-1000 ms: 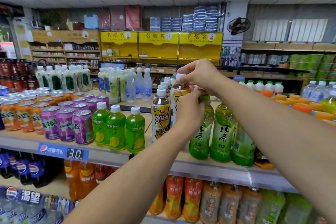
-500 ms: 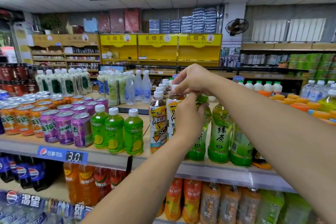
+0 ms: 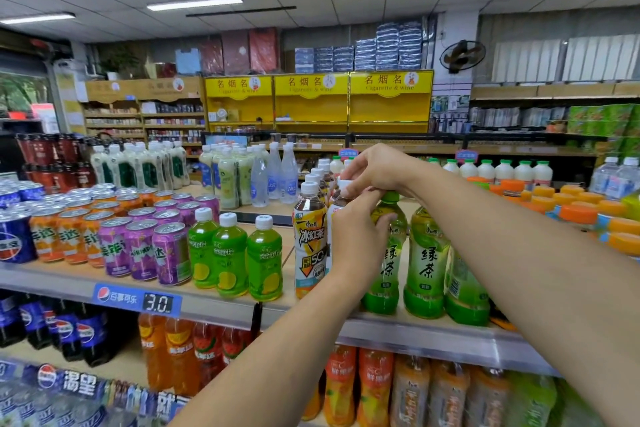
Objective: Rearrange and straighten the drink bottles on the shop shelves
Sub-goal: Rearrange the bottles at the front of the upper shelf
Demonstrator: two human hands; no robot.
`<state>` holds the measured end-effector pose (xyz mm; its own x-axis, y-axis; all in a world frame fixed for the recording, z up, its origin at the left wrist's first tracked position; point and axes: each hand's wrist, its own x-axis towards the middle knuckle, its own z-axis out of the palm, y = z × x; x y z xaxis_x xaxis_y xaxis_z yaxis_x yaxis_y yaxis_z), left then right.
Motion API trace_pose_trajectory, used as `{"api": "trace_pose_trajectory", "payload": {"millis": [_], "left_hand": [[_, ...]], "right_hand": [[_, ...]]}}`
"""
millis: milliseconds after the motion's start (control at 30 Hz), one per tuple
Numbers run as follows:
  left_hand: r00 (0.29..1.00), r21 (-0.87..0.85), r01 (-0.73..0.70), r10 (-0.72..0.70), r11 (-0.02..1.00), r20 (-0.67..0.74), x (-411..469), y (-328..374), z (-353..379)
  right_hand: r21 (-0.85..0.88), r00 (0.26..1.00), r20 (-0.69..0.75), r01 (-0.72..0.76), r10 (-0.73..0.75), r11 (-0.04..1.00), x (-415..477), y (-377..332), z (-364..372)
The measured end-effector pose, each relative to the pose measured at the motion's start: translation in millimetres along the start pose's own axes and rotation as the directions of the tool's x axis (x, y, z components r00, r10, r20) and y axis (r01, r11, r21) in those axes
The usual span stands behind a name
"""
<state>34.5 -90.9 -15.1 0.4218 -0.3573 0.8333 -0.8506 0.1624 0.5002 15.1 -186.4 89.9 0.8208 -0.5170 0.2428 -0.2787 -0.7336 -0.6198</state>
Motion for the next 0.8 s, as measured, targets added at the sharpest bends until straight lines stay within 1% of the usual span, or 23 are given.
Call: {"api": "trace_pose_trajectory", "payload": {"millis": [167,333,533,800], "left_hand": [[1.0,0.013,0.024,-0.024,1.0,-0.001,-7.7,-5.7,-1.5],[0.999,0.039,0.042,-0.043,0.998,0.005,-8.7,-6.8,1.9],[1.0,0.052,0.015,-0.014,0.999,-0.009,-9.6,-11.4,1.0],[1.0,0.041,0.011,-0.012,0.999,0.027,-10.3,-14.6,-3.0]], "right_hand": [[-0.019,0.998,-0.062,0.028,-0.029,0.999,-1.3,2.2,4.6],[-0.057,0.994,-0.094,0.048,-0.054,0.997,4.1,-0.1,6.6],[-0.107,0.994,-0.035,0.099,-0.103,0.989,4.7,4.9,7.9],[-0.12,0.973,-0.043,0.221,-0.228,0.968,-0.9,14.2,11.3]]}}
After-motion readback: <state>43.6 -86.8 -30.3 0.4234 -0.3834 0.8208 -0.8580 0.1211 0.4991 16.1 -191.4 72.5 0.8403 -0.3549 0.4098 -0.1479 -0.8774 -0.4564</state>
